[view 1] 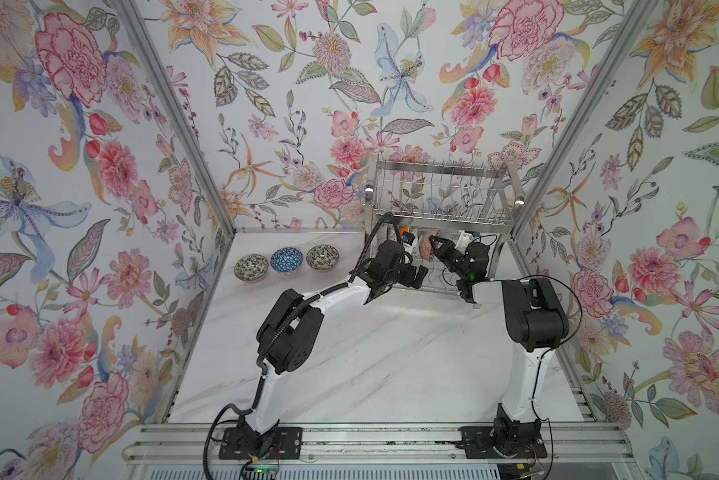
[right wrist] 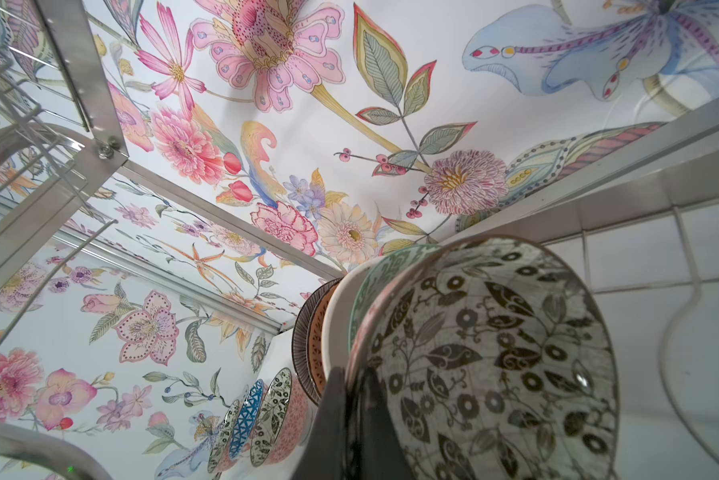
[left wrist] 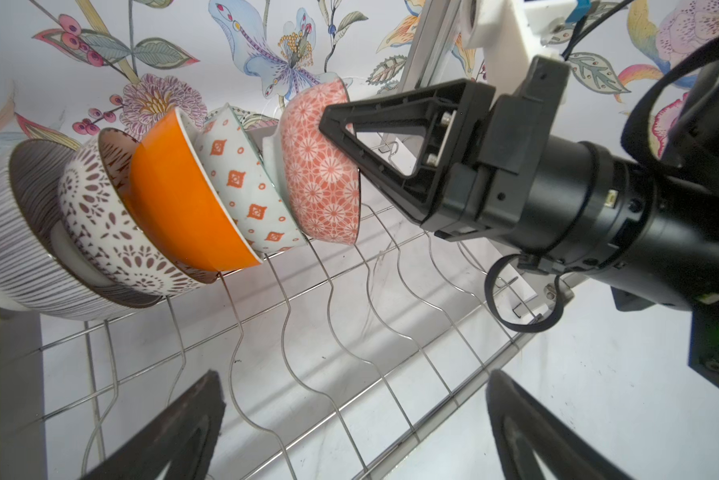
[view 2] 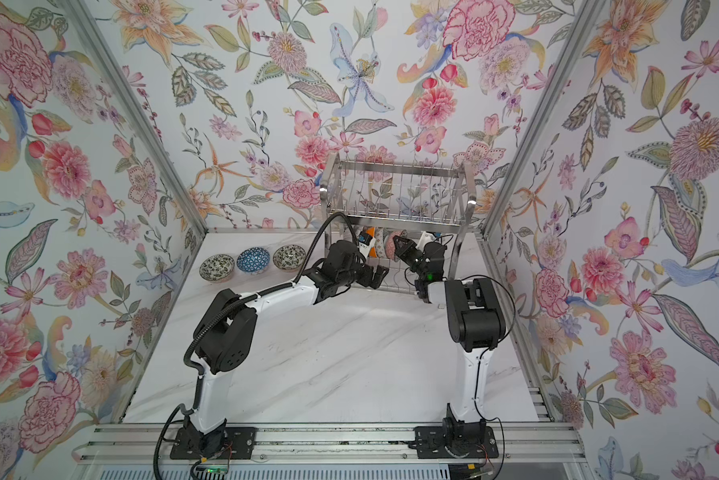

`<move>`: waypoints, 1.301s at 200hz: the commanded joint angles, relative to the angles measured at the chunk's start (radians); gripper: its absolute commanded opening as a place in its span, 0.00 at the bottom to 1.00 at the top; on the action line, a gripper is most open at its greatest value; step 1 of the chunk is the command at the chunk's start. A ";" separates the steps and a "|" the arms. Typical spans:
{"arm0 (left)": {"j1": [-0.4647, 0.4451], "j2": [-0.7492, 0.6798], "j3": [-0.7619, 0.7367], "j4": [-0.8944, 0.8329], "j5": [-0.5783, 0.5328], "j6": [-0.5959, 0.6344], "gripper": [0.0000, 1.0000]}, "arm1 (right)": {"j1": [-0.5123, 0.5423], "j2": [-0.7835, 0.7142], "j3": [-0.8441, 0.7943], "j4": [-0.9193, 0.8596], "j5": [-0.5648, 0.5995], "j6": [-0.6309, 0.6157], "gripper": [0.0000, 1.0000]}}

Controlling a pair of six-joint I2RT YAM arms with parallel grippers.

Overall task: Load the bowls into the dish rack
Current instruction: 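Lower the leaf bowl into the rack beside the green bowl with the right gripper, then hold the leaf bowl upright in the rack slot with the right gripper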

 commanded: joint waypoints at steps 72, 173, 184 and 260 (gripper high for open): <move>-0.004 0.012 0.029 -0.054 -0.045 0.061 0.99 | 0.005 0.094 0.116 0.159 -0.036 0.076 0.00; -0.004 0.014 0.029 -0.071 -0.056 0.079 0.99 | 0.012 0.155 0.156 0.163 -0.032 0.088 0.00; -0.004 0.013 0.028 -0.072 -0.056 0.079 0.99 | 0.012 0.159 0.157 0.157 -0.032 0.087 0.00; -0.004 0.005 0.020 -0.082 -0.060 0.079 0.99 | 0.006 0.142 0.144 0.097 -0.027 0.042 0.03</move>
